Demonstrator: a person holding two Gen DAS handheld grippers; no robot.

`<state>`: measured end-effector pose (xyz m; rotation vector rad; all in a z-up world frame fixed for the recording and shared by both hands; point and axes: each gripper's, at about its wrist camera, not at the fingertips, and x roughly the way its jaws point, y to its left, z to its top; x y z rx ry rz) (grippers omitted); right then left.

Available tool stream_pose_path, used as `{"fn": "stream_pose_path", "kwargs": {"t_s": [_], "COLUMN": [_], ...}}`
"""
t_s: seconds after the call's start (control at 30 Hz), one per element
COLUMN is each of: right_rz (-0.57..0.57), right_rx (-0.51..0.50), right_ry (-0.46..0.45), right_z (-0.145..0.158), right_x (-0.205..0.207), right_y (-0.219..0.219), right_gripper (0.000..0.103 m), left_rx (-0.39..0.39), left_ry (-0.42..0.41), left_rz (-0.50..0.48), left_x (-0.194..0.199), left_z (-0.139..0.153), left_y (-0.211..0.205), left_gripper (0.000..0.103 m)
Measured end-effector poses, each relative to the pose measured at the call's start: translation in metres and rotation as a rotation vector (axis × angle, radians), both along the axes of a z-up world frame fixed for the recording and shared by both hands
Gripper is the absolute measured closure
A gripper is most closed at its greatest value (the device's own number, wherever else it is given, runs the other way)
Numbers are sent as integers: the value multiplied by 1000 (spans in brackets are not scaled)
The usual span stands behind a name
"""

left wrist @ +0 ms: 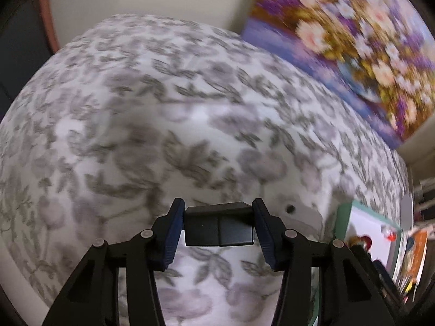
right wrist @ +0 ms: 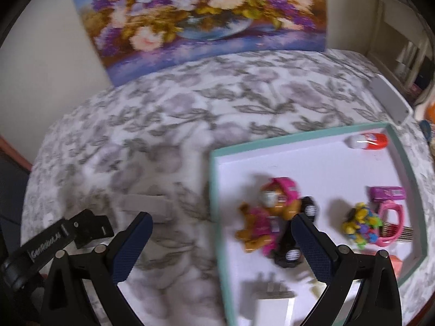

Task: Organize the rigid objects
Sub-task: 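Grasp the white round holder with the right tool while the left tool holds the charger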

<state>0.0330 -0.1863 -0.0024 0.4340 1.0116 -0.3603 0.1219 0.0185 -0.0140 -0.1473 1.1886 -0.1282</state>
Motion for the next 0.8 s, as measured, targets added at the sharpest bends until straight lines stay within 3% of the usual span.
{"fn": "stream_pose_path", "kwargs": {"t_s": [0.13,0.4,0.7,0.8], "right_rz": [61,96,83,82], "right_rx": [26,66,123,126], "right_ry": [-12,12,41,47], "right_z": [-1,-19,-43,-48], "right_x": [12,37,60,63], "right_y": [21,42,44,44], "right_gripper": [0,1,14,23], "left_rx": [-1,-24,-43,-40], "left_ry": [-11,-15,8,15], "left_rz": [76,134,138,135], "left_x": [3,7,11,12], "left_z": [7,9,2,-1], "left_y": [26,50,50,49], "left_gripper": [51,51,51,51]}}
